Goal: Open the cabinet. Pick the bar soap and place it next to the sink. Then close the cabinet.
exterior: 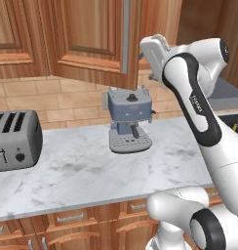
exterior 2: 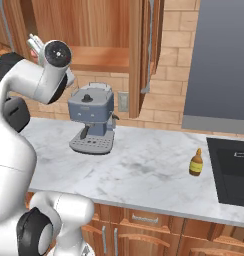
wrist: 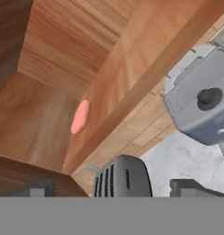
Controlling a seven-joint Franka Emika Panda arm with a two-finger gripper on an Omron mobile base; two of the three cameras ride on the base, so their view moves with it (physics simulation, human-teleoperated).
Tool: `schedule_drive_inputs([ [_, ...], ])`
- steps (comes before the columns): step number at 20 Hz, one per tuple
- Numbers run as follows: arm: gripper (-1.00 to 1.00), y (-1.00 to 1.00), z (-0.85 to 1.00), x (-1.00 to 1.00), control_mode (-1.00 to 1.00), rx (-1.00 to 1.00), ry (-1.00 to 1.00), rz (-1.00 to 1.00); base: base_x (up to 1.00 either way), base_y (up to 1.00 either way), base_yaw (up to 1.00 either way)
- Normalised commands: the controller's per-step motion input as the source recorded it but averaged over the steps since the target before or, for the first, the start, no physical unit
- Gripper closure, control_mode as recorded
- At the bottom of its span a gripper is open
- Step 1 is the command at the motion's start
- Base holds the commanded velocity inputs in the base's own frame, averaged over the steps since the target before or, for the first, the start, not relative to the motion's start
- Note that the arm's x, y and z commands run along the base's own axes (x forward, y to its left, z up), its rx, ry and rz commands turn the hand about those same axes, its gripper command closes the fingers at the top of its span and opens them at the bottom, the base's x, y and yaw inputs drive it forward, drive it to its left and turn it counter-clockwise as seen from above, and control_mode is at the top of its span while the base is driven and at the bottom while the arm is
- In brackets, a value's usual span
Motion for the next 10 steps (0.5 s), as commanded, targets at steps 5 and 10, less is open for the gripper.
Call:
schedule_drive_inputs([
  [5, -1.0, 0.77, 0.0, -0.09, -1.0, 0.0, 0.09, 0.22, 0.0, 0.0, 0.0],
  [10, -1.0, 0.79, 0.0, -0.78, -1.0, 0.0, 0.0, 0.29, 0.0, 0.0, 0.0],
])
